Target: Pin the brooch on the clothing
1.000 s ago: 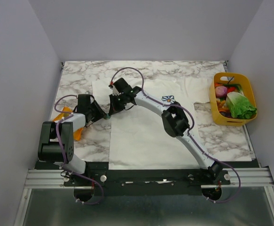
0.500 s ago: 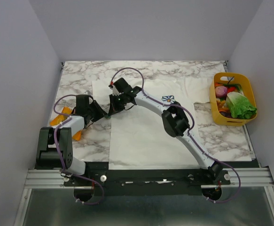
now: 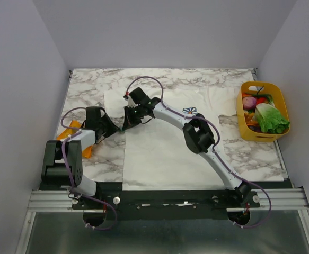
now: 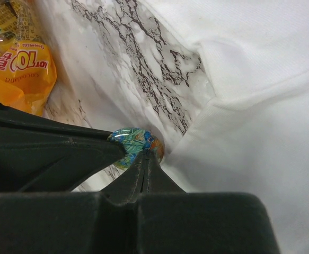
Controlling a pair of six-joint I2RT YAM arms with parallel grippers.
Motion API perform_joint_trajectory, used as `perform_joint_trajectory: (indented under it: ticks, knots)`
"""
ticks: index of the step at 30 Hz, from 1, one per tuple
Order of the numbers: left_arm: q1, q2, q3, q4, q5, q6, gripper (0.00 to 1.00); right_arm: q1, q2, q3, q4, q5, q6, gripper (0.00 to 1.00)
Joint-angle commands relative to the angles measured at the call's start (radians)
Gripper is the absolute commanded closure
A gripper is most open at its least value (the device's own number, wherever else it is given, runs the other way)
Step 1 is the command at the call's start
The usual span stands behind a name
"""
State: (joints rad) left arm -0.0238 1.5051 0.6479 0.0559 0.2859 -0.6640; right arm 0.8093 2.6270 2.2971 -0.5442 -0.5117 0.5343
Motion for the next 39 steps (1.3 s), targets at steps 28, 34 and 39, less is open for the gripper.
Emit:
perform_joint_trajectory:
  ticks: [28,34,39]
  knots:
    - [-0.203,-0.304,0.01,0.324,0.412,0.04,1.0,-0.291,-0.813,-0.709,0.24,-0.375,-0.322,0.12]
    - [-0.238,-0.24,0.042,0.534,0.602,-0.048,1.0,-0.297,-0.869,-0.78,0.24,-0.424,-0.368,0.2]
    - [-0.275,-0.241,0.045,0.573,0.641,-0.043,1.0,-0.308,-0.898,-0.798,0.224,-0.537,-0.412,0.34]
